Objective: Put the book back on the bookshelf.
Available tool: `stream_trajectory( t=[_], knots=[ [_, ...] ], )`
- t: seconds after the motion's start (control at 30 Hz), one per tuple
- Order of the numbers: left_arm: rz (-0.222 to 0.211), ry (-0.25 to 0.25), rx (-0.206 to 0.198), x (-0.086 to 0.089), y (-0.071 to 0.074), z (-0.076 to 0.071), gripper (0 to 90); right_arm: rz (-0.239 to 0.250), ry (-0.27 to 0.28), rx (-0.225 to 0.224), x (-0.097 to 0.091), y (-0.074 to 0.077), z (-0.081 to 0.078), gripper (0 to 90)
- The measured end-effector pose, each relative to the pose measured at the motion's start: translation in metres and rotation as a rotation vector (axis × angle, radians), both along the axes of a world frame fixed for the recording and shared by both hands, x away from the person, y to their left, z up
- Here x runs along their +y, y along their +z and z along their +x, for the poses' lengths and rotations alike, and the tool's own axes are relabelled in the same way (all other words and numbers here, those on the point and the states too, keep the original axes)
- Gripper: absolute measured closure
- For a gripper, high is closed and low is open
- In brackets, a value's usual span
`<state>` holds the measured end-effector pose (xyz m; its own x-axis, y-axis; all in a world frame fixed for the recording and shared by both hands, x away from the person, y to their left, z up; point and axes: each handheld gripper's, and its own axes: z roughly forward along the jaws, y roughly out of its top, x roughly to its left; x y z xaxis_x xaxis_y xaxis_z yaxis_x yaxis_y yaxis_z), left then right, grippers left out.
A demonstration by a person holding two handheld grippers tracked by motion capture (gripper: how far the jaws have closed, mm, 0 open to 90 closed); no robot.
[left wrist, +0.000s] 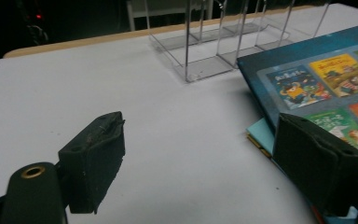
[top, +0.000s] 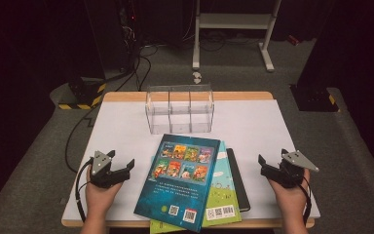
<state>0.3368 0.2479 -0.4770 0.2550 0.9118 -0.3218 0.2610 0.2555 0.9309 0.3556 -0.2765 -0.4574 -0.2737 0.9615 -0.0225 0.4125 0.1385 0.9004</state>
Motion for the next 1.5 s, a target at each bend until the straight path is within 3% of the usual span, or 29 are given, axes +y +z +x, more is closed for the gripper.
stream_trajectory(
  t=[0.1, 0.23, 0.3, 0.6, 0.73, 1.17, 1.5],
  knots=[
    [-0.012, -0.005, 0.018, 0.001, -0.001, 0.001, 17.1, 0.0, 0.007, 0.0, 0.0, -0.001, 0.0, 12.3],
    [-0.022, 0.002, 0.014, 0.001, 0.001, 0.0, 18.1, 0.01, 0.018, 0.013, 0.0, -0.003, 0.001, 13.1],
    [-0.006, 0.009, 0.014, 0.0, -0.001, -0.001, 17.6, -0.003, 0.02, 0.016, 0.001, -0.004, 0.002, 13.3],
    [-0.04, 0.008, 0.05, -0.003, -0.005, 0.0, 17.2, -0.029, 0.038, 0.024, 0.004, -0.006, 0.002, 11.2],
    [-0.029, -0.007, 0.072, -0.003, -0.007, 0.0, 17.2, -0.038, 0.037, 0.03, 0.005, -0.006, 0.002, 10.7],
    [-0.067, -0.024, 0.098, -0.009, -0.008, 0.0, 17.6, 0.022, 0.059, 0.042, 0.011, -0.003, 0.002, 8.6],
    [-0.066, -0.041, 0.1, -0.018, -0.007, -0.002, 18.6, 0.003, 0.096, 0.043, 0.022, 0.004, -0.003, 10.7]
  ],
)
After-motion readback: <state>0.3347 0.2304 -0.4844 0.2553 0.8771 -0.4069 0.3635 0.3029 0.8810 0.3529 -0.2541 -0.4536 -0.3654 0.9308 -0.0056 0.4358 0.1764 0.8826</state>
